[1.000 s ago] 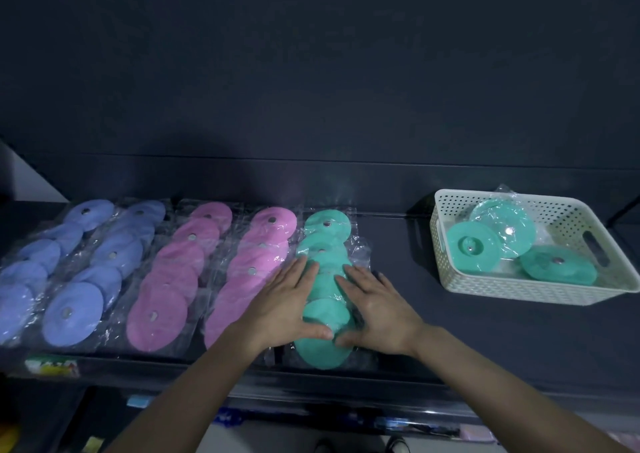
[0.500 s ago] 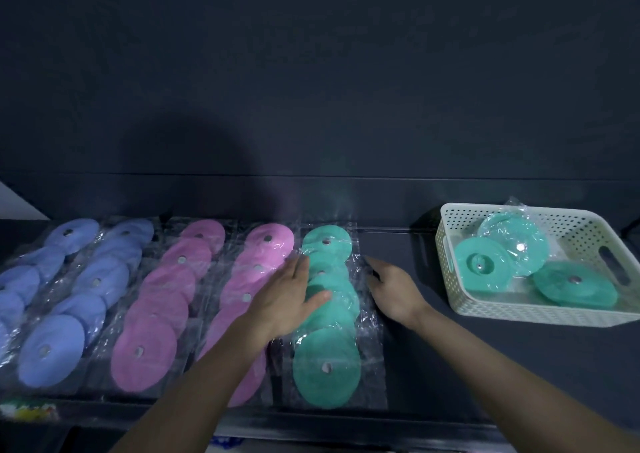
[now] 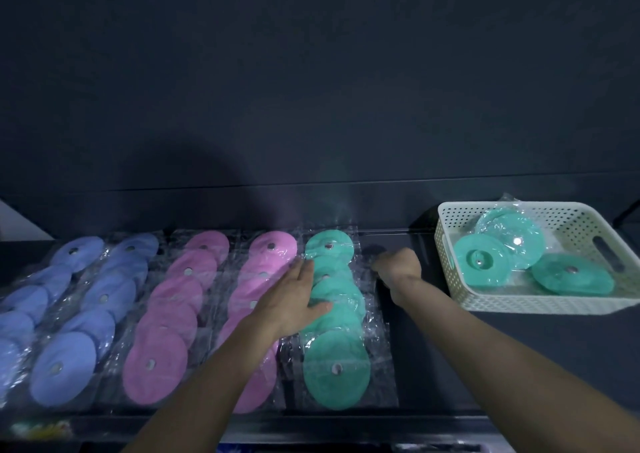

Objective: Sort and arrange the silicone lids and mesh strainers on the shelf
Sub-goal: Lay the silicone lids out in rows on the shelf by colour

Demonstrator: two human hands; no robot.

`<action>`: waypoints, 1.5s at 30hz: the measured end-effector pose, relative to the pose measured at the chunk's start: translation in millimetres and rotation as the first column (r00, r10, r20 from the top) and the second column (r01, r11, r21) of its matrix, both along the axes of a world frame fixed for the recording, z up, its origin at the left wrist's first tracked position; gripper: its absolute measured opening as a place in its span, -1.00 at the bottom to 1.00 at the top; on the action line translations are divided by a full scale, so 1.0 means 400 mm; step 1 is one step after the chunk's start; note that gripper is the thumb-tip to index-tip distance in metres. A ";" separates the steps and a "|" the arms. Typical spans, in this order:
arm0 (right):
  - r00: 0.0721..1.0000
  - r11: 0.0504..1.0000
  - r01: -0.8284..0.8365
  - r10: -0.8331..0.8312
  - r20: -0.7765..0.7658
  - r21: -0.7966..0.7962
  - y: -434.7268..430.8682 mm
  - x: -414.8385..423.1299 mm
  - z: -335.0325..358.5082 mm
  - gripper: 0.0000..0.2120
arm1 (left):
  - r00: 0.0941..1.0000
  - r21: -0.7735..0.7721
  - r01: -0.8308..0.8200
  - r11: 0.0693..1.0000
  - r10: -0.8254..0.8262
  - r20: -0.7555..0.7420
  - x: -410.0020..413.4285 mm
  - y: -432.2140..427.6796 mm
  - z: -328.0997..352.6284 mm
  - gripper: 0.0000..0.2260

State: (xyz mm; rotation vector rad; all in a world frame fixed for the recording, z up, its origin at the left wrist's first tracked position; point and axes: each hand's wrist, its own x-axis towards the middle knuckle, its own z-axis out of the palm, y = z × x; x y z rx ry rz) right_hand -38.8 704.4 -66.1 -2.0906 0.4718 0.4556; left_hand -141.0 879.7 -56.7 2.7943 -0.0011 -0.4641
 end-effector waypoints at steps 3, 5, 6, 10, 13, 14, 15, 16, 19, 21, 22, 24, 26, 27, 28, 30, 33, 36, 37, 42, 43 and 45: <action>0.996 0.999 -0.036 0.038 0.084 -0.020 -0.004 -0.001 0.006 -0.85 | 1.000 0.011 0.022 1.000 -0.022 0.002 0.001 -0.001 0.001 -0.21; 0.983 0.997 -0.054 0.063 0.171 -0.057 -0.011 -0.024 0.021 -0.79 | 0.999 0.025 0.037 0.999 -0.037 0.016 0.003 -0.002 0.005 -0.23; 0.968 0.990 -0.104 0.122 0.218 -0.093 -0.021 -0.033 0.031 -0.77 | 0.998 0.031 0.049 0.998 -0.050 0.038 0.005 -0.005 0.006 -0.25; 0.866 0.955 -0.232 0.289 0.408 -0.183 -0.080 -0.053 0.084 -0.78 | 0.981 -0.028 0.060 0.998 -0.054 0.189 0.017 -0.052 0.031 -0.46; 0.827 0.953 -0.247 0.302 0.474 -0.176 -0.148 -0.057 0.121 -0.82 | 0.957 -0.117 0.061 0.991 -0.025 0.288 0.036 -0.123 0.062 -0.59; 0.816 0.952 -0.244 0.305 0.492 -0.185 -0.176 -0.055 0.134 -0.82 | 0.947 -0.135 0.070 0.988 -0.023 0.321 0.044 -0.150 0.072 -0.61; 0.806 0.953 -0.230 0.299 0.511 -0.195 -0.204 -0.052 0.144 -0.80 | 0.936 -0.151 0.081 0.985 -0.023 0.352 0.052 -0.177 0.082 -0.60; 0.799 0.952 -0.210 0.298 0.522 -0.223 -0.234 -0.048 0.153 -0.78 | 0.927 -0.167 0.091 0.982 -0.022 0.374 0.062 -0.204 0.091 -0.58; 0.800 0.910 -0.178 0.355 0.484 -0.374 -0.331 -0.032 0.155 -0.71 | 0.927 -0.222 0.102 0.970 -0.012 0.374 0.088 -0.290 0.113 -0.47; 0.813 0.867 -0.186 0.400 0.423 -0.462 -0.395 -0.021 0.145 -0.71 | 0.931 -0.243 0.119 0.963 -0.023 0.363 0.105 -0.347 0.127 -0.44; 0.817 0.851 -0.194 0.415 0.400 -0.487 -0.426 -0.015 0.140 -0.72 | 0.932 -0.249 0.130 0.960 -0.033 0.360 0.115 -0.374 0.133 -0.44; 0.825 0.835 -0.196 0.424 0.373 -0.514 -0.485 0.000 0.128 -0.73 | 0.933 -0.254 0.144 0.956 -0.046 0.358 0.134 -0.425 0.140 -0.45; 0.841 0.825 -0.192 0.418 0.345 -0.532 -0.539 0.018 0.123 -0.73 | 0.934 -0.258 0.146 0.955 -0.047 0.355 0.148 -0.469 0.143 -0.47; 0.849 0.818 -0.193 0.416 0.326 -0.542 -0.564 0.028 0.120 -0.73 | 0.936 -0.262 0.142 0.955 -0.043 0.349 0.155 -0.487 0.142 -0.47; 0.855 0.806 -0.201 0.421 0.301 -0.557 -0.586 0.038 0.119 -0.72 | 0.937 -0.267 0.139 0.954 -0.039 0.346 0.160 -0.505 0.143 -0.48; 0.850 0.744 -0.251 0.476 0.226 -0.620 -0.631 0.060 0.113 -0.69 | 0.939 -0.261 0.144 0.954 -0.049 0.340 0.174 -0.537 0.140 -0.49; 0.781 0.603 -0.478 0.624 0.005 -0.639 -0.682 0.083 0.107 -0.65 | 0.946 -0.197 0.165 0.966 -0.098 0.310 0.205 -0.582 0.119 -0.47; 0.729 0.566 -0.597 0.679 -0.090 -0.568 -0.711 0.097 0.113 -0.59 | 0.965 -0.082 0.179 0.981 -0.158 0.209 0.240 -0.630 0.092 -0.46; 0.729 0.576 -0.599 0.680 -0.081 -0.556 -0.721 0.103 0.114 -0.59 | 0.970 -0.047 0.184 0.982 -0.174 0.171 0.250 -0.648 0.083 -0.46; 0.762 0.607 -0.567 0.644 -0.073 -0.558 -0.804 0.114 0.111 -0.46 | 0.985 0.069 0.161 0.985 -0.164 0.055 0.286 -0.753 0.066 -0.34; 0.775 0.615 -0.556 0.626 -0.083 -0.559 -0.825 0.115 0.109 -0.41 | 0.988 0.067 0.144 0.987 -0.148 0.053 0.291 -0.777 0.067 -0.29; 0.794 0.621 -0.553 0.596 -0.124 -0.555 -0.861 0.118 0.113 -0.37 | 0.992 0.075 0.115 0.991 -0.118 0.040 0.298 -0.826 0.067 -0.21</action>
